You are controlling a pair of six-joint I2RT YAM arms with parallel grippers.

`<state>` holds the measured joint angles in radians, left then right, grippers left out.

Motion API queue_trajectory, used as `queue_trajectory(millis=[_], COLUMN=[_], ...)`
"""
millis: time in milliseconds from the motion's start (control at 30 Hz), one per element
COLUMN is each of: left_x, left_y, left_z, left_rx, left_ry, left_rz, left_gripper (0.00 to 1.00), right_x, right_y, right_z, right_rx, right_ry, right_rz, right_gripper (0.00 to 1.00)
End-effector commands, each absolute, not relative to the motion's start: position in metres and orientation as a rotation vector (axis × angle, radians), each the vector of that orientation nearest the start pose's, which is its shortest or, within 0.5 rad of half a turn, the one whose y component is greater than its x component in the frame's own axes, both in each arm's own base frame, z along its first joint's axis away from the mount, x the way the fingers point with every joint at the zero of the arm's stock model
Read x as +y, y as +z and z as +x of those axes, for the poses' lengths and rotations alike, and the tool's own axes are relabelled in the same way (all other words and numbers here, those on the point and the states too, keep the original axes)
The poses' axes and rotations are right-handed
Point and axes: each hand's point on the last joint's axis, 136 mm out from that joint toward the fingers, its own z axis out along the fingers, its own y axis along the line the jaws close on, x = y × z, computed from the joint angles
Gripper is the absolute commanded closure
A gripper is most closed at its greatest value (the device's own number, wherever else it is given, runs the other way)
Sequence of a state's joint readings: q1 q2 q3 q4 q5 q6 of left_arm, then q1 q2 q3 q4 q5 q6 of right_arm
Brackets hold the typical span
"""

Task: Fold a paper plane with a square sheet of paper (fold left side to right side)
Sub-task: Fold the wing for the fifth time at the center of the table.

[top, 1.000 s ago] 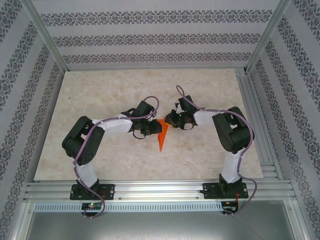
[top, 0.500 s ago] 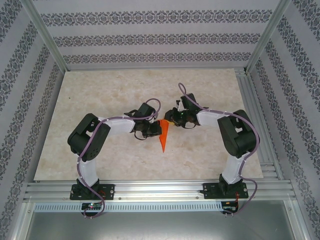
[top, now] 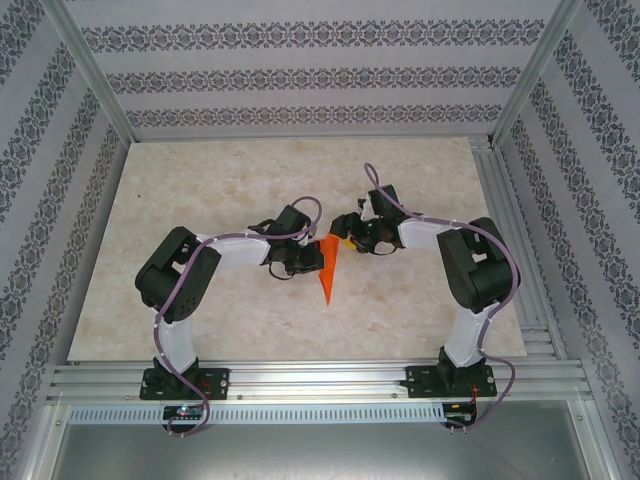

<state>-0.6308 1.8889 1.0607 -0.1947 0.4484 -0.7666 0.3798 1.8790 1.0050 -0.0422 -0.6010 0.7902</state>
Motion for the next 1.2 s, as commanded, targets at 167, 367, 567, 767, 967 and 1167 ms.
queue_trajectory(millis=[167,367,567,767,967,1167], left_x=[-0.324,-0.324,-0.324,-0.324,-0.325,-0.324], left_y=[0.04,0.041,0.042,0.041,0.042,0.041], left_z=[0.314,0.314,0.314,0.314,0.314,0.314], left_rx=[2.792,2.791,2.79,2.791,2.787,2.79], left_ry=[-1.048,-1.047,-1.046,-1.046,-1.051,-1.049], left_rz=[0.029,0.032,0.035,0.034,0.037,0.036], left_gripper=[0.96,0.96,0.96,0.96,0.96,0.97], right_x=[0.272,0.271,0.263,0.261,0.269,0.271], right_y=[0.057,0.048,0.046,0.049,0.047,0.048], right_z=[0.381,0.381,0.381,0.382,0.381,0.383], right_rx=[2.63,2.679,2.702,2.704,2.716,2.713], right_ry=[1.247,1.186,1.102,1.065,1.087,1.083], right_rz=[0.207,0.226,0.232,0.218,0.187,0.181], right_gripper=[0.41,0.37,0.33,0.29,0.27,0.27])
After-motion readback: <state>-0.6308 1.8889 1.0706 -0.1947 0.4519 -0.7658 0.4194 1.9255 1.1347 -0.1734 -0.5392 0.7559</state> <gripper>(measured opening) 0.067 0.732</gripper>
